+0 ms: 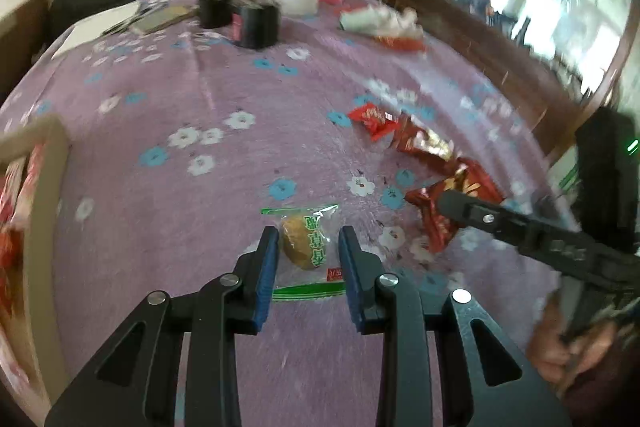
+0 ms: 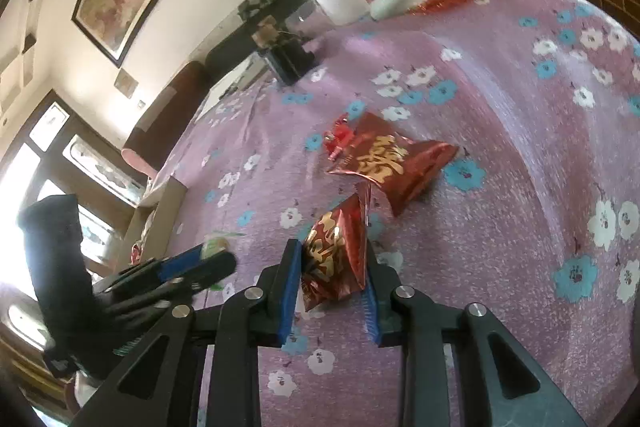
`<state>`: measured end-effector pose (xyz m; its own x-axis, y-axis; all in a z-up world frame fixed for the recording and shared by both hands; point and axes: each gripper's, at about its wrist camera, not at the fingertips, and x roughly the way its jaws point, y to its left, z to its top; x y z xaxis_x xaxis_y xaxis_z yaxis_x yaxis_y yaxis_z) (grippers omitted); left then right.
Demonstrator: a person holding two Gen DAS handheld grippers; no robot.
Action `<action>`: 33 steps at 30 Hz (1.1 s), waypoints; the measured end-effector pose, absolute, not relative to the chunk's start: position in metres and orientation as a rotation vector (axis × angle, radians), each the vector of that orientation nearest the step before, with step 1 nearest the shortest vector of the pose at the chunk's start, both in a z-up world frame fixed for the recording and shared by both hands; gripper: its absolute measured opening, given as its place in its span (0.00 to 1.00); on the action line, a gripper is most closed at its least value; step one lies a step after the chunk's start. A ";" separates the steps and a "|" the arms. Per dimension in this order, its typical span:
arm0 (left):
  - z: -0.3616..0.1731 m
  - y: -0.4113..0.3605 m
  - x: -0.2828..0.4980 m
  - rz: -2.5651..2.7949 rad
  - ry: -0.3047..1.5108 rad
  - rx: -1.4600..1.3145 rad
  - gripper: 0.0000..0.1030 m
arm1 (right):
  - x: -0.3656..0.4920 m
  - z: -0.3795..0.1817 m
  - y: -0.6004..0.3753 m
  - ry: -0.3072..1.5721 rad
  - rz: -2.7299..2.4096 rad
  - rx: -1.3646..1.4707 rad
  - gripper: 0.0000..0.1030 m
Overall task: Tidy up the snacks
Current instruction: 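Carry both packets into the box and open both tools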
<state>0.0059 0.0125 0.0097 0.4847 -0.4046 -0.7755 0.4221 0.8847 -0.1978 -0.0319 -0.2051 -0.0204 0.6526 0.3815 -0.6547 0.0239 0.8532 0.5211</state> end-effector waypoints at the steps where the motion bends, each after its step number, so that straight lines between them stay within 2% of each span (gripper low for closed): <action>1: 0.016 0.026 0.001 -0.502 0.929 -0.019 0.27 | -0.033 -0.018 -0.203 0.833 0.217 0.513 0.28; 8: 0.051 0.141 -0.038 -0.347 0.850 -0.147 0.27 | -0.036 -0.001 -0.167 0.842 0.345 0.443 0.27; 16: 0.039 0.260 -0.049 -0.027 0.847 -0.227 0.27 | -0.024 0.038 -0.057 0.872 0.548 0.346 0.27; 25: 0.002 0.299 -0.033 0.048 0.930 -0.256 0.28 | -0.013 0.037 0.075 0.945 0.686 0.180 0.27; 33: 0.002 0.313 -0.037 0.039 0.918 -0.334 0.28 | 0.002 0.009 0.144 1.016 0.714 0.087 0.27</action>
